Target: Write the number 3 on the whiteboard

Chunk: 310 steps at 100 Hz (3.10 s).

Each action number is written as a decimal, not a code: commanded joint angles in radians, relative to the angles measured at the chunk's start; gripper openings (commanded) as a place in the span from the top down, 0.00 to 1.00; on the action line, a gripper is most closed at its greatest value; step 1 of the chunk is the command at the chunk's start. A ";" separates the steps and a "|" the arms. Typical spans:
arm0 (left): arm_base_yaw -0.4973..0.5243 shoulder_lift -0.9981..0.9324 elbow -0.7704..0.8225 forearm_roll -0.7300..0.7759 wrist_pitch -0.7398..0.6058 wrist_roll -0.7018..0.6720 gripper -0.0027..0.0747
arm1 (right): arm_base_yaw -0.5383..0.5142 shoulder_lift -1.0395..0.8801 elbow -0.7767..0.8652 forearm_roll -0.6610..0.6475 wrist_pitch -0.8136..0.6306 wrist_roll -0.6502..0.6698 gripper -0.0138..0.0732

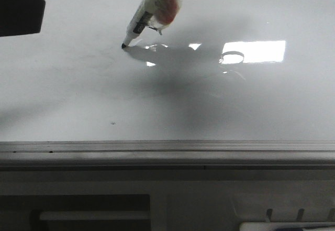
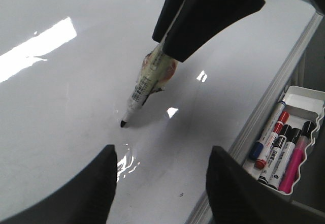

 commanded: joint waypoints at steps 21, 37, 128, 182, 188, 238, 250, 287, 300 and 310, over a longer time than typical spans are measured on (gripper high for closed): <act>0.002 -0.004 -0.031 -0.014 -0.066 -0.008 0.49 | -0.060 -0.023 -0.083 -0.057 0.015 0.026 0.91; 0.002 -0.004 -0.031 -0.014 -0.066 -0.008 0.49 | -0.062 -0.044 -0.084 -0.086 0.109 0.064 0.91; 0.002 -0.004 -0.031 -0.014 -0.066 -0.008 0.49 | -0.001 -0.014 -0.080 -0.033 0.245 0.089 0.91; 0.002 -0.004 -0.031 -0.014 -0.066 -0.008 0.49 | 0.064 0.049 -0.120 -0.028 0.148 0.080 0.91; 0.000 -0.004 -0.031 -0.014 -0.066 -0.008 0.49 | 0.078 0.024 -0.120 -0.028 0.169 0.080 0.91; -0.118 0.104 -0.031 0.143 -0.112 -0.008 0.49 | 0.165 -0.033 -0.120 -0.028 0.224 0.080 0.91; -0.108 0.154 -0.032 0.140 -0.147 -0.008 0.49 | 0.193 -0.033 -0.120 -0.028 0.221 0.080 0.91; -0.062 0.208 -0.032 0.102 -0.250 -0.008 0.49 | 0.255 -0.033 -0.120 -0.026 0.223 0.090 0.91; -0.062 0.218 -0.032 0.096 -0.248 -0.008 0.55 | 0.255 -0.033 -0.122 -0.026 0.221 0.090 0.91; -0.062 0.228 -0.032 0.096 -0.240 -0.008 0.75 | 0.255 -0.033 -0.122 -0.019 0.221 0.090 0.91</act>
